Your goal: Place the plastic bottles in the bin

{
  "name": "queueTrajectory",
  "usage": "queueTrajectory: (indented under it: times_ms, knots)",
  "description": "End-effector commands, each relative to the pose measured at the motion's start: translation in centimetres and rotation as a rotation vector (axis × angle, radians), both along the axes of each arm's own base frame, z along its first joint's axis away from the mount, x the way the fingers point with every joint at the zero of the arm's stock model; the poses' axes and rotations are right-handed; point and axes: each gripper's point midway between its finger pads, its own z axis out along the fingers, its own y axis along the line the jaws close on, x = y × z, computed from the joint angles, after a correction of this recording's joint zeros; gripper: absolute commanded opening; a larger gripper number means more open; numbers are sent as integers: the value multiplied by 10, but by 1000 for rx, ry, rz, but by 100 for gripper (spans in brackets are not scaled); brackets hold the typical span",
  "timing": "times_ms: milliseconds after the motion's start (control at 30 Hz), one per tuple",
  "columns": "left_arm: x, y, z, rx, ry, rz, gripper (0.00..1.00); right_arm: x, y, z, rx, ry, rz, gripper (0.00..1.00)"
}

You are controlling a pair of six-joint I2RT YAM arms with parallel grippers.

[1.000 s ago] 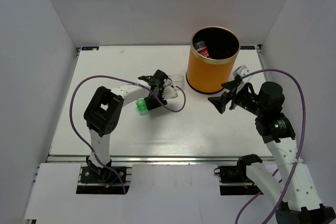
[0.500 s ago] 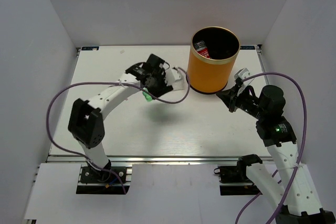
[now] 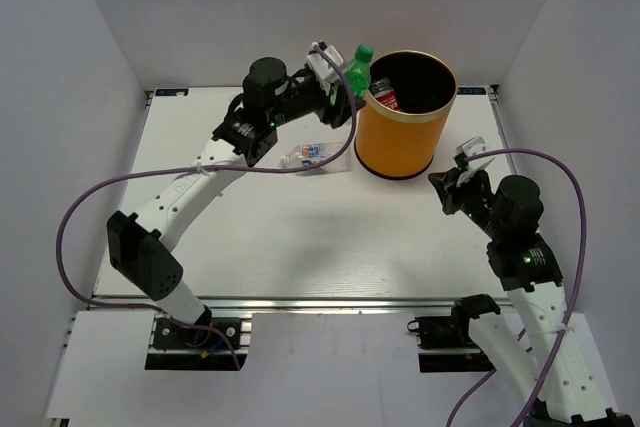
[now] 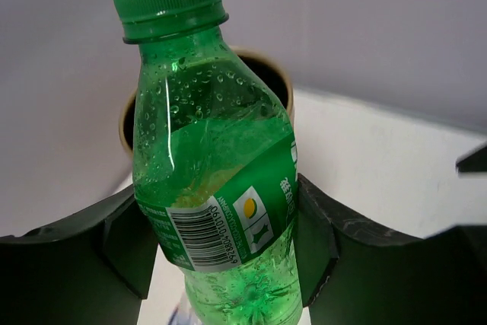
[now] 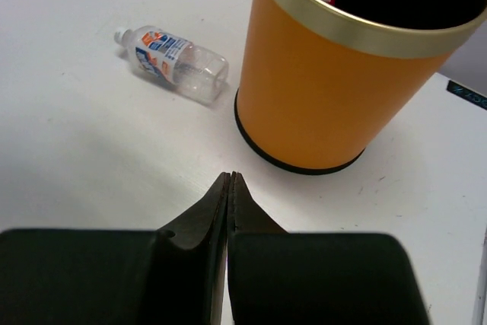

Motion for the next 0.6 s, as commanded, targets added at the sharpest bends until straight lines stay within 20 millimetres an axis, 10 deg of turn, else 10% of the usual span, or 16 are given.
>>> queueTrajectory:
  times_ms: [0,367,567]
  knots:
    - [-5,-18,69,-289,-89,-79,6,6,-11,17,5,-86,-69,0]
    - [73,-85,72,-578,-42,-163,17,6,-15,15,1,-110,-94,0]
    - [115,-107,26,-647,54,-94,42,6,-13,13,-4,-110,-81,0]
